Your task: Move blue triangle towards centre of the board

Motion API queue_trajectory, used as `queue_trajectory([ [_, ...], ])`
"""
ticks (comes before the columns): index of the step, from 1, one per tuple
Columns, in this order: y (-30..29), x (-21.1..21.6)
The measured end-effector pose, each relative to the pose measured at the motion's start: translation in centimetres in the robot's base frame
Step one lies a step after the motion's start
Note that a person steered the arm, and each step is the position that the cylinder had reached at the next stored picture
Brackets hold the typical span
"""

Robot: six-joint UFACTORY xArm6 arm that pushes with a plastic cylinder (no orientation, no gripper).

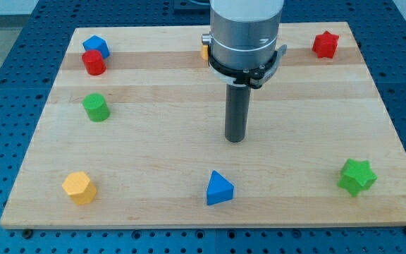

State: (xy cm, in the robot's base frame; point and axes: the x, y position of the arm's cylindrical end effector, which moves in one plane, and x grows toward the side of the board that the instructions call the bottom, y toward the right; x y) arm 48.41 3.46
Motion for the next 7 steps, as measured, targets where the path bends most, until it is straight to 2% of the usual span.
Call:
queue_trajectory([
  [2, 0.6, 0.0],
  [5, 8.3, 5.5],
  [6, 9.7, 11.0],
  [7, 8.5, 11.5],
])
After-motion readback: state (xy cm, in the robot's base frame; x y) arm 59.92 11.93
